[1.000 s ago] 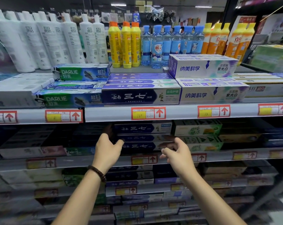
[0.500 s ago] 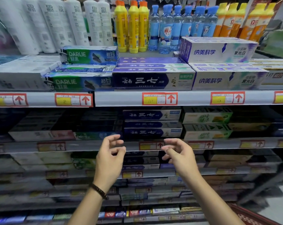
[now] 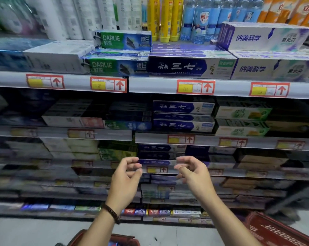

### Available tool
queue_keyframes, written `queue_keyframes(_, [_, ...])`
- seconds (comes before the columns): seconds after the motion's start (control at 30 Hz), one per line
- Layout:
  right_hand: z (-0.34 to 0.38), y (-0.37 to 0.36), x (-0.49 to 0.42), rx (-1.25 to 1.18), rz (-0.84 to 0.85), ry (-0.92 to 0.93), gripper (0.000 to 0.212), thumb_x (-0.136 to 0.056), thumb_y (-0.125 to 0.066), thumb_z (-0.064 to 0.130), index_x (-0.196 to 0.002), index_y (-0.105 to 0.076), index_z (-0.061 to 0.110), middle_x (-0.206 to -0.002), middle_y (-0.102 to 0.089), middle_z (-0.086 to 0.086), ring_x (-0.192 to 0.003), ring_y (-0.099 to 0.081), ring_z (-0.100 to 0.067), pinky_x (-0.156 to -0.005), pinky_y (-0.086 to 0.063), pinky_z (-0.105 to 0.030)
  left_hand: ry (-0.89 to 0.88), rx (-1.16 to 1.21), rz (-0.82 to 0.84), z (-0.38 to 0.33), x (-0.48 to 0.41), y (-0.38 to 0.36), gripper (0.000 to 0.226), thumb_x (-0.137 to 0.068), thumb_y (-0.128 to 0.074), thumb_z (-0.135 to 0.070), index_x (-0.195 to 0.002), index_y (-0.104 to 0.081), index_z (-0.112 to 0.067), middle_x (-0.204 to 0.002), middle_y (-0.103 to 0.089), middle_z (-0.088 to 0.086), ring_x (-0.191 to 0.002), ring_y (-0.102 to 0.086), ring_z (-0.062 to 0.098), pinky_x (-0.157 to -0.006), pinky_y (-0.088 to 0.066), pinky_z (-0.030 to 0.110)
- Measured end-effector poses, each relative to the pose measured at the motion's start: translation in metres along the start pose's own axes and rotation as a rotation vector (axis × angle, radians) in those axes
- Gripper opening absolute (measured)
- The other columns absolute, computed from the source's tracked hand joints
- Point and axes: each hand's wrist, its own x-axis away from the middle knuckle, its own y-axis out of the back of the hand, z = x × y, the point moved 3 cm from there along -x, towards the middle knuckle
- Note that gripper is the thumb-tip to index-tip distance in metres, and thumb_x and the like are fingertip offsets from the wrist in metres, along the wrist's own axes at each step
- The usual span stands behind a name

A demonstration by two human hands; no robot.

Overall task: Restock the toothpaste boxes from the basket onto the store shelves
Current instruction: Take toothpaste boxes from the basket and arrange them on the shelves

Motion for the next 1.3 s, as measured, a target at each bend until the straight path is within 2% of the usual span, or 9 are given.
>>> queue_keyframes(0.27, [-0.032, -0.018, 0.039, 0.039, 0.143, -0.034, 0.019, -0.101, -0.067, 0.009, -0.113, -0.071, 0.022, -0.092, -0.076, -0.012, -0.079, -0.075, -0.021, -0.066, -0.055, -0.023, 0.108, -0.038, -0.096, 0.030, 0.065, 0.021, 0.026, -0.101, -0.068, -0.016, -0.118, -0.062, -0.035, -0.107, -0.074, -0.011, -0.091, -0.071, 0.005, -0.086, -0.060, 0.037])
queue_keyframes(0.4, [-0.050, -0.028, 0.063, 0.043, 0.190, -0.037, 0.020, -0.100, -0.067, 0.007, -0.111, -0.072, 0.022, -0.095, -0.075, -0.014, -0.081, -0.075, -0.022, -0.076, -0.063, -0.034, 0.139, -0.050, -0.117, 0.047, 0.103, 0.029, 0.025, -0.101, -0.066, -0.016, -0.118, -0.062, -0.034, -0.107, -0.073, -0.009, -0.093, -0.072, 0.010, -0.083, -0.060, 0.037])
queue_keyframes(0.53, [-0.066, -0.044, 0.088, 0.038, 0.246, -0.066, 0.019, -0.100, -0.067, 0.006, -0.111, -0.071, 0.021, -0.094, -0.074, -0.014, -0.081, -0.075, -0.026, -0.065, -0.056, -0.023, 0.181, -0.086, -0.158, 0.068, 0.140, 0.046, 0.025, -0.101, -0.068, -0.017, -0.118, -0.062, -0.033, -0.108, -0.073, -0.009, -0.090, -0.071, 0.007, -0.081, -0.058, 0.031])
queue_keyframes(0.63, [-0.079, -0.059, 0.107, 0.072, 0.307, -0.096, 0.019, -0.099, -0.068, 0.009, -0.110, -0.072, 0.025, -0.092, -0.075, -0.011, -0.078, -0.074, -0.027, -0.070, -0.059, -0.038, 0.221, -0.106, -0.191, 0.084, 0.164, 0.062, 0.026, -0.100, -0.069, -0.018, -0.119, -0.062, -0.034, -0.108, -0.073, -0.010, -0.096, -0.071, 0.012, -0.081, -0.058, 0.032])
queue_keyframes(0.73, [-0.087, -0.075, 0.125, 0.088, 0.348, -0.129, 0.021, -0.099, -0.067, 0.007, -0.109, -0.072, 0.025, -0.092, -0.077, -0.010, -0.080, -0.075, -0.027, -0.066, -0.057, -0.029, 0.255, -0.123, -0.206, 0.093, 0.184, 0.080, 0.027, -0.099, -0.070, -0.017, -0.117, -0.062, -0.036, -0.108, -0.073, -0.012, -0.094, -0.072, 0.011, -0.077, -0.060, 0.032])
queue_keyframes(0.8, [-0.089, -0.086, 0.135, 0.087, 0.380, -0.147, 0.020, -0.099, -0.067, 0.007, -0.109, -0.072, 0.023, -0.091, -0.076, -0.013, -0.077, -0.076, -0.024, -0.070, -0.058, -0.031, 0.260, -0.127, -0.220, 0.098, 0.191, 0.094, 0.028, -0.099, -0.071, -0.017, -0.119, -0.062, -0.036, -0.107, -0.073, -0.013, -0.093, -0.072, 0.008, -0.083, -0.060, 0.032])
queue_keyframes(0.9, [-0.095, -0.103, 0.147, 0.111, 0.412, -0.162, 0.019, -0.098, -0.068, 0.007, -0.109, -0.072, 0.022, -0.091, -0.074, -0.017, -0.070, -0.072, -0.016, -0.063, -0.051, -0.021, 0.295, -0.104, -0.250, 0.110, 0.196, 0.115, 0.029, -0.099, -0.070, -0.017, -0.119, -0.064, -0.037, -0.105, -0.074, -0.014, -0.095, -0.073, 0.011, -0.086, -0.060, 0.036])
queue_keyframes(1.07, [-0.105, -0.138, 0.159, 0.140, 0.422, -0.186, 0.019, -0.097, -0.069, 0.007, -0.107, -0.072, 0.023, -0.098, -0.072, -0.024, -0.072, -0.064, -0.022, -0.062, -0.048, -0.032, 0.338, -0.103, -0.255, 0.128, 0.197, 0.145, 0.027, -0.099, -0.070, -0.021, -0.115, -0.063, -0.041, -0.105, -0.074, -0.016, -0.093, -0.073, 0.005, -0.087, -0.061, 0.037])
queue_keyframes(1.3, [-0.117, -0.194, 0.169, 0.178, 0.399, -0.235, 0.016, -0.099, -0.065, 0.007, -0.108, -0.071, 0.019, -0.098, -0.075, -0.019, -0.073, -0.074, -0.025, -0.054, -0.050, -0.023, 0.353, -0.089, -0.228, 0.155, 0.193, 0.193, 0.025, -0.099, -0.068, -0.015, -0.117, -0.063, -0.032, -0.106, -0.073, -0.009, -0.079, -0.072, 0.011, -0.063, -0.058, 0.024])
